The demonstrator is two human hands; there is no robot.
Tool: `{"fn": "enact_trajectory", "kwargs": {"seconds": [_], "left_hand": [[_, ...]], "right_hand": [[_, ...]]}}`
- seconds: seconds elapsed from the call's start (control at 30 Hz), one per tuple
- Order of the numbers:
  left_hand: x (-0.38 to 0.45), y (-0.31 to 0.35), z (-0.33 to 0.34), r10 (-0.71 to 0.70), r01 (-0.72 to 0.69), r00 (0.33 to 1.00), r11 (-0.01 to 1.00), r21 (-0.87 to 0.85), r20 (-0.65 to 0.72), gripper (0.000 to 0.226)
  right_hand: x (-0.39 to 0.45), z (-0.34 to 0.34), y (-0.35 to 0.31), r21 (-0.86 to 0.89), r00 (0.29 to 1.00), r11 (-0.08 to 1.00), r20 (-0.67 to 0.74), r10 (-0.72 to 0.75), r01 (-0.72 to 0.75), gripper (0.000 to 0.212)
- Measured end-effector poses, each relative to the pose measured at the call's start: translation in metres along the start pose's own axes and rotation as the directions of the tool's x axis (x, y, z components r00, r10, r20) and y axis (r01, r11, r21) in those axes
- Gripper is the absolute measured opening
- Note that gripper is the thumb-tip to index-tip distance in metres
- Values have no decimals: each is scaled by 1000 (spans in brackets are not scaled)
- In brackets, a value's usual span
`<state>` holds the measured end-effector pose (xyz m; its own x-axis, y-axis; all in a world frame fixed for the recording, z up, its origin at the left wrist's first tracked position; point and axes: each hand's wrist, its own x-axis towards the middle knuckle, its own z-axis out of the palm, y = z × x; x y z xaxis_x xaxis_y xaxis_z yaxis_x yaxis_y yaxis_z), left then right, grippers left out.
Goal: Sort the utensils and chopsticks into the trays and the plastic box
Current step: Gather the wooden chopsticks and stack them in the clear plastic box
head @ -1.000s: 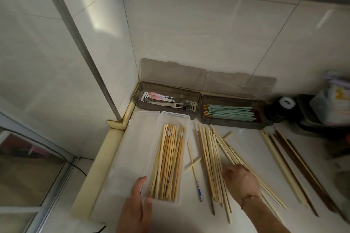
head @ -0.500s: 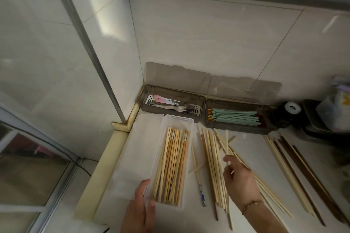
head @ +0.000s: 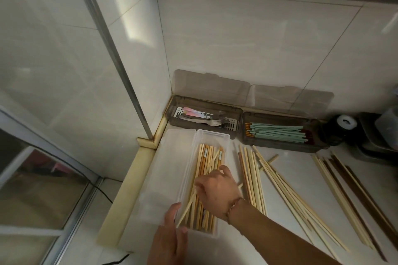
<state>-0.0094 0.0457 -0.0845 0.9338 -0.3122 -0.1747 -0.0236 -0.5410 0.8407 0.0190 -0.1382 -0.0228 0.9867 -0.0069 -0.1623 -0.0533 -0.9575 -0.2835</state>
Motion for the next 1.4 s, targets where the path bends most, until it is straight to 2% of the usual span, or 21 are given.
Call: {"fn": "enact_trajectory", "kwargs": {"seconds": [0.07,0.13,0.27,0.3,0.37,0.4,0.47,0.53,0.57,0.6,0.67,0.73,0.8,0.83,0.93,1.17,1.3,1.4], "left_hand": [[0,3,-2,-16,15,999,999,37,28,75],[1,4,-2,-43,41,997,999,23,68,76],[5,5,-2,-70,70,994,998,3,84,67],[5,6,-2,-65,64,994,998,14,89,69],[3,10,-4,-49,48,994,999,20,99,87],[2,11,-6,-50,48,994,999,15,102,98],[2,13,-8,-42,40,993,999,22,106,108],[4,13,-7,-59,49,987,997,66,147,85],[5,12,-6,-75,64,985,995,75,157,69],[6,11,-6,-89,79,984,995,68,156,60],[5,9,-5,-82,73,988,995,67,135,58],[2,9,-5,-45,36,992,997,75,117,66],[1,4,-4,-13,7,995,998,65,100,71],[1,2,-3,-1,-5,996,998,68,92,68],[1,-2,-3,5,-11,997,997,80,83,67],[0,-1,-2,50,-56,995,996,75,83,63],[-1,-2,-1,39,-45,995,997,69,87,68],[0,-4,0,19,-26,994,998,64,105,70]], "right_hand": [[5,1,3,-35,999,999,40,-2,3,26],[11,0,6,-84,997,996,73,-6,12,25],[24,-3,8,-277,981,959,194,-9,63,27],[25,-2,9,-308,976,948,217,-11,79,28],[23,0,13,-281,978,954,203,-45,102,29],[21,2,16,-217,984,969,156,-82,115,29],[11,7,26,-13,985,988,-66,-157,157,26],[-3,11,39,153,915,968,-381,-129,200,20],[-12,14,48,195,867,963,-494,-69,188,20],[-21,16,58,226,838,966,-545,20,124,20],[-41,18,79,325,814,936,-502,293,-136,19],[-59,20,98,407,750,805,-334,570,-431,14],[-71,21,110,344,707,723,-194,680,-600,6],[-74,23,112,298,708,705,-119,696,-643,9],[-79,27,109,254,715,687,29,698,-681,12],[-80,27,116,398,696,603,147,702,-692,12],[-81,13,119,494,718,611,39,695,-619,15],[-63,-15,102,606,748,638,-103,655,-475,6]]}}
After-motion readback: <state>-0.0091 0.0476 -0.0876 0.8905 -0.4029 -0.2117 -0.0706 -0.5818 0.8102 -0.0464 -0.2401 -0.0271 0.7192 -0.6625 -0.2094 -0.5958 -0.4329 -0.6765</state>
